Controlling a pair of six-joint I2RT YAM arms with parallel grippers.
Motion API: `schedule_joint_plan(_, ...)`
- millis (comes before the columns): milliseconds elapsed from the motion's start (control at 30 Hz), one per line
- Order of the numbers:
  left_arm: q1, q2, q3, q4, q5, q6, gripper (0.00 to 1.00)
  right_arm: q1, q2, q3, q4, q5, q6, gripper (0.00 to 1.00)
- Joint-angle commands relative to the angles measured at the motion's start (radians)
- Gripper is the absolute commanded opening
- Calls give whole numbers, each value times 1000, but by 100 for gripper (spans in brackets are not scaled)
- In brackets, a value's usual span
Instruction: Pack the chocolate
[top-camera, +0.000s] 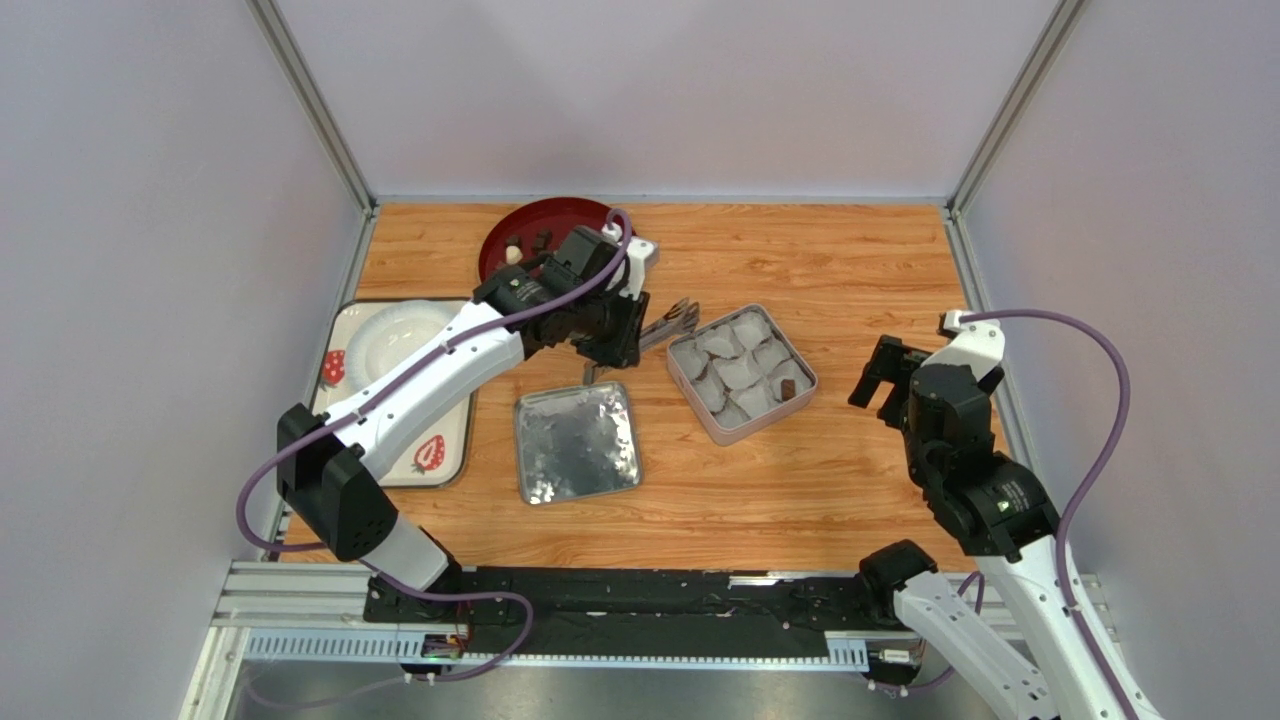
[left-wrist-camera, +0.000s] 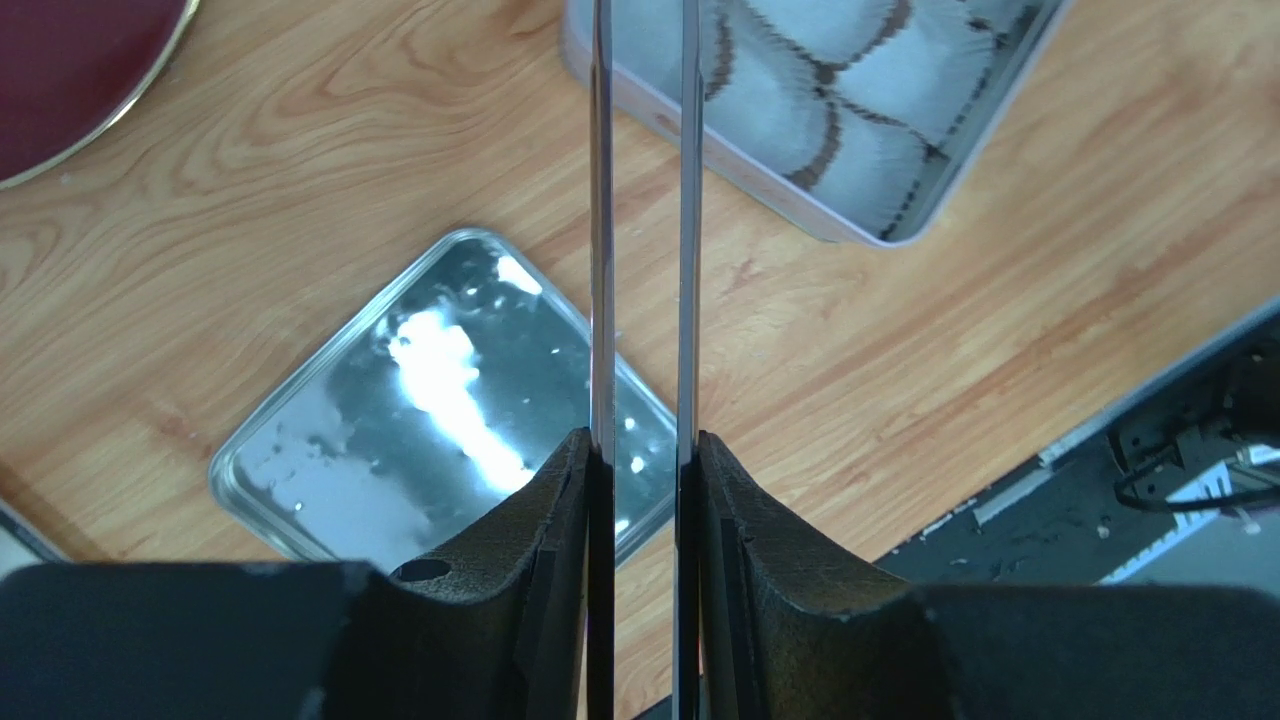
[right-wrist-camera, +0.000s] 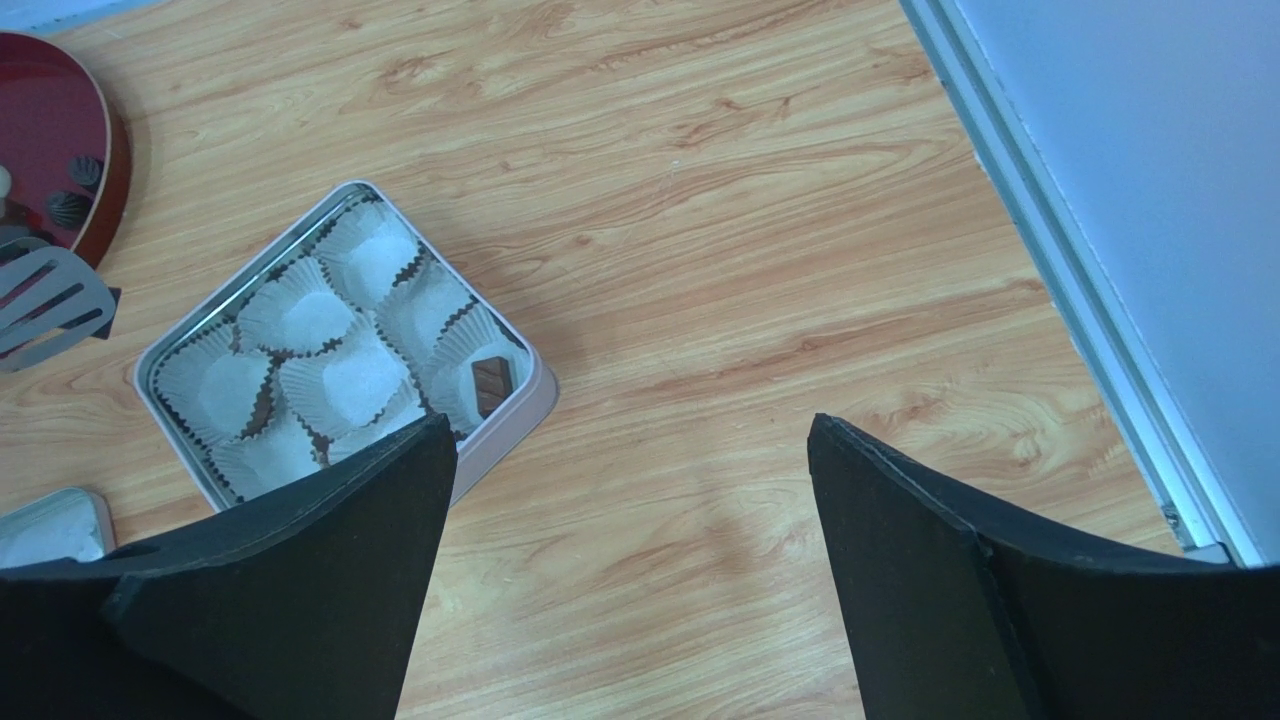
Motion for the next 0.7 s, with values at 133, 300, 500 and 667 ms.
schedule_joint_plan(133,-110,48,139,91,100,96,31,0,-50,5,-30,77,-24,91)
schedule_joint_plan(300,-162,154,224,91,106,128,32,0,-76,-19,12,80,-32,91)
schedule_joint_plan(500,-181,251,291,91,115,142,33,1,-98,-30,24,79,-40,91)
schedule_joint_plan(667,-186,309,322,91,86,154,33,-2,-101,-33,30,74,-40,90)
